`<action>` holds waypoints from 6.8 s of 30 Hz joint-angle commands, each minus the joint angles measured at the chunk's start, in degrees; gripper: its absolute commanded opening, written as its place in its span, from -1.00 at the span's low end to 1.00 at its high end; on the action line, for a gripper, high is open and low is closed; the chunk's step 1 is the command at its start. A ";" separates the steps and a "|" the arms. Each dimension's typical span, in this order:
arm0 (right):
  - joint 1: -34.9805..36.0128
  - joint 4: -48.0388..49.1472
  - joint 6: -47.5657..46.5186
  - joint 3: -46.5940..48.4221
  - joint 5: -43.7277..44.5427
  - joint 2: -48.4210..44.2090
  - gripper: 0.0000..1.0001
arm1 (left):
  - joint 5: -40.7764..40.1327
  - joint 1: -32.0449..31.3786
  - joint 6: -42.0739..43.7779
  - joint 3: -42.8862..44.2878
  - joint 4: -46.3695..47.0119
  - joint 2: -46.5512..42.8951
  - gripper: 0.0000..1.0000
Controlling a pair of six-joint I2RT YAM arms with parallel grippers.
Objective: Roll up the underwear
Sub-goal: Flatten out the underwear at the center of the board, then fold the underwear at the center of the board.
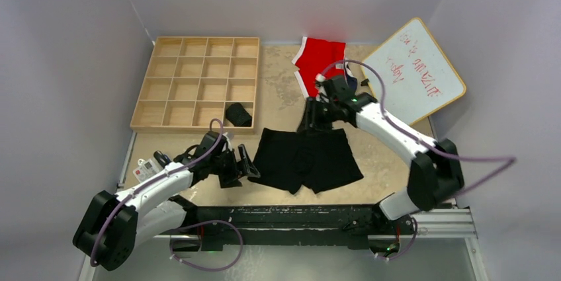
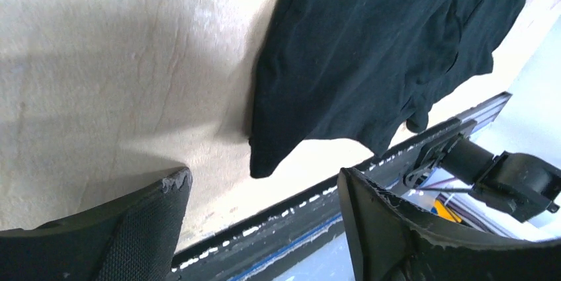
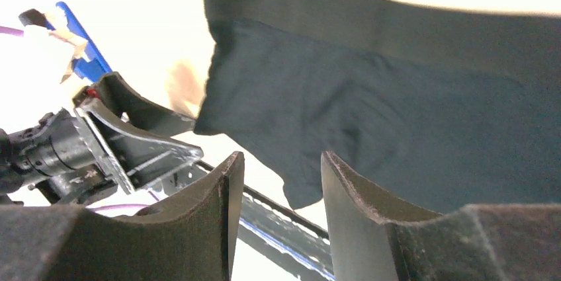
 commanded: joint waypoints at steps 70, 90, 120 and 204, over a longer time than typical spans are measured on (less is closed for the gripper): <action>20.01 -3.65 9.28 42.13 20.50 49.90 -0.42 | -4.27 0.83 4.42 -1.06 4.82 6.61 -0.40; 20.08 1.04 6.77 42.18 13.86 43.44 -1.00 | -5.27 0.83 6.20 2.20 1.78 2.88 -1.00; -7.74 26.93 -5.03 6.80 -18.96 16.84 -1.00 | 4.00 -13.23 3.34 33.28 2.61 19.15 -1.00; -21.67 1.57 -4.92 -22.91 7.73 -2.25 0.03 | 6.54 -17.76 3.43 28.28 23.23 39.50 0.49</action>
